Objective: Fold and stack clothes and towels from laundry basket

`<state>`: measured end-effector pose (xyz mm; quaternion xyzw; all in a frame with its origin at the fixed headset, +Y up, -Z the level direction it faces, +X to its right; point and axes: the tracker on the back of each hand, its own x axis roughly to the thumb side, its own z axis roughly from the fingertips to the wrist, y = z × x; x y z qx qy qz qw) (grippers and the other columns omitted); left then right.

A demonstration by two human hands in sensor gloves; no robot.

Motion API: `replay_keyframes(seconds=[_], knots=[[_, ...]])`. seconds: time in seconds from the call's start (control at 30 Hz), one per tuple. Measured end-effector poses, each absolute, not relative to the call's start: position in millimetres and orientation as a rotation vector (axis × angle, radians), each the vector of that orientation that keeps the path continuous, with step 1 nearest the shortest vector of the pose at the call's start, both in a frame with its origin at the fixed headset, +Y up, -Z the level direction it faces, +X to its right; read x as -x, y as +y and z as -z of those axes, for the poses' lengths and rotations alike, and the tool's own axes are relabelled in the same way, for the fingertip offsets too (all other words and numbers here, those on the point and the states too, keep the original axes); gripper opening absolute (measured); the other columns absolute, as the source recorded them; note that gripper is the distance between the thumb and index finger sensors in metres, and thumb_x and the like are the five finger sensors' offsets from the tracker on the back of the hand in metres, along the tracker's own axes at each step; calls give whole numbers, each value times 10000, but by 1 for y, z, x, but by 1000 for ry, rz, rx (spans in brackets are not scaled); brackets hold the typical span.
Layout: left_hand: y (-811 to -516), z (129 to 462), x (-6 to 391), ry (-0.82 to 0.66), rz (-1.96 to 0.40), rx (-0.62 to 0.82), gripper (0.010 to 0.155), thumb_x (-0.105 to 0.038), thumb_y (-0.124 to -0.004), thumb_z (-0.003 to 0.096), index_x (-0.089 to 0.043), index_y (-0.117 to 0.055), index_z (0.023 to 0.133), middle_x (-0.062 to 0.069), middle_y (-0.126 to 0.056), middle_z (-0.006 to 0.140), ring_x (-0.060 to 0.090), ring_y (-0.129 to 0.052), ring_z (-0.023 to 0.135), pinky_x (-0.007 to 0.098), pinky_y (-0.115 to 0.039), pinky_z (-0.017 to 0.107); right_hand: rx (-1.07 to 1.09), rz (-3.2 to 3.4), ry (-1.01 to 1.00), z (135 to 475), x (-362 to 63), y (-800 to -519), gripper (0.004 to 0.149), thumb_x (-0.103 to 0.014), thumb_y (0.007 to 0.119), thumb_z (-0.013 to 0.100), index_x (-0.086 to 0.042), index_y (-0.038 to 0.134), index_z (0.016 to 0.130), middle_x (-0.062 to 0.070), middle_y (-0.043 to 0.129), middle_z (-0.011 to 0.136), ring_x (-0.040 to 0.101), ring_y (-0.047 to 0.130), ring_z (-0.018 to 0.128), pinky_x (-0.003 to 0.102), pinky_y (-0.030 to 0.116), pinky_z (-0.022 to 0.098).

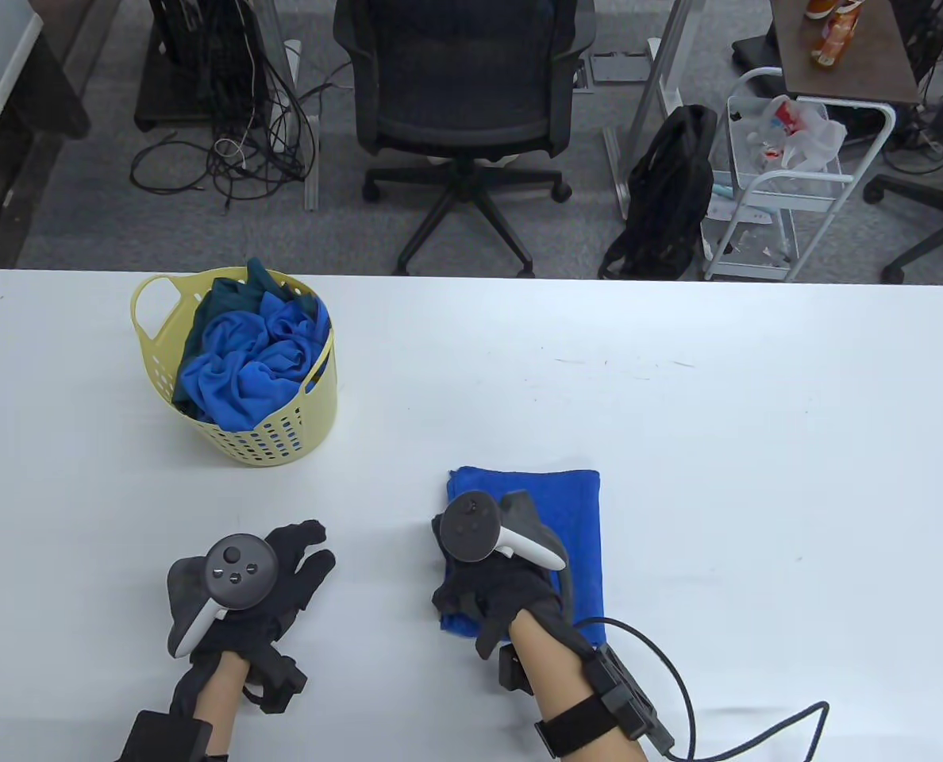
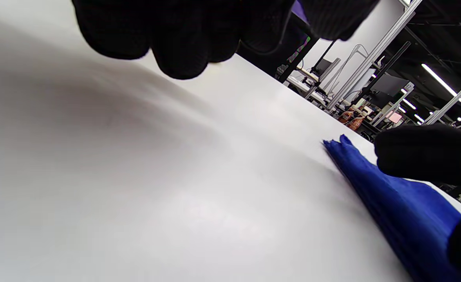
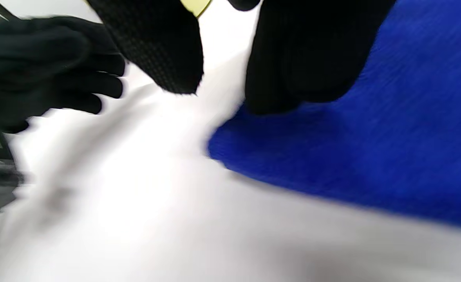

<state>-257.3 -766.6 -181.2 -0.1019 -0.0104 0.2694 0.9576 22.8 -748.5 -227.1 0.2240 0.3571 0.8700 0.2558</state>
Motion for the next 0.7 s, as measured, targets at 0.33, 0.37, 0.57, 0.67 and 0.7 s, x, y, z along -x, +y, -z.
replay_keyframes(seconds=[0.33, 0.37, 0.57, 0.67, 0.7], knots=[[-755, 235, 184, -111, -582, 409, 676, -541, -711, 605, -195, -588, 1173, 239, -647, 1194, 441, -802, 995, 597, -721, 695, 151, -2540, 398, 260, -164, -722, 532, -260, 704, 674, 45, 606, 1098, 393, 550, 1099, 516, 784, 827, 621, 726, 579], [-756, 246, 168, -112, -562, 429, 686, -537, -719, 602, -192, -578, 1177, 247, -622, 1204, 455, -782, 1007, 601, -711, 700, 225, -2572, 433, 265, -170, -729, 571, -288, 692, 680, 66, 571, 1112, 414, 509, 1107, 548, 744, 852, 643, 701, 594], [-776, 311, 85, -116, -268, 565, 925, -504, -787, 559, -169, -273, 1251, 372, -265, 1249, 600, -441, 1090, 721, -555, 729, 435, -2607, 529, 286, -175, -773, 864, -437, 739, 619, 195, 436, 1124, 518, 239, 1099, 702, 427, 880, 750, 515, 635], [-787, 329, 66, -138, -129, 700, 1045, -441, -841, 539, -159, -103, 1224, 428, -38, 1195, 671, -219, 1056, 790, -435, 713, 317, -2674, 485, 295, -169, -775, 699, -323, 841, 560, 92, 601, 1069, 483, 295, 1110, 703, 381, 893, 778, 489, 628], [-786, 333, 65, -158, -114, 730, 1060, -441, -821, 535, -146, -59, 1211, 449, 4, 1169, 693, -182, 1031, 802, -418, 700, 267, -2665, 490, 296, -168, -774, 580, -276, 846, 557, 16, 660, 1023, 463, 311, 1115, 703, 364, 899, 782, 480, 630]])
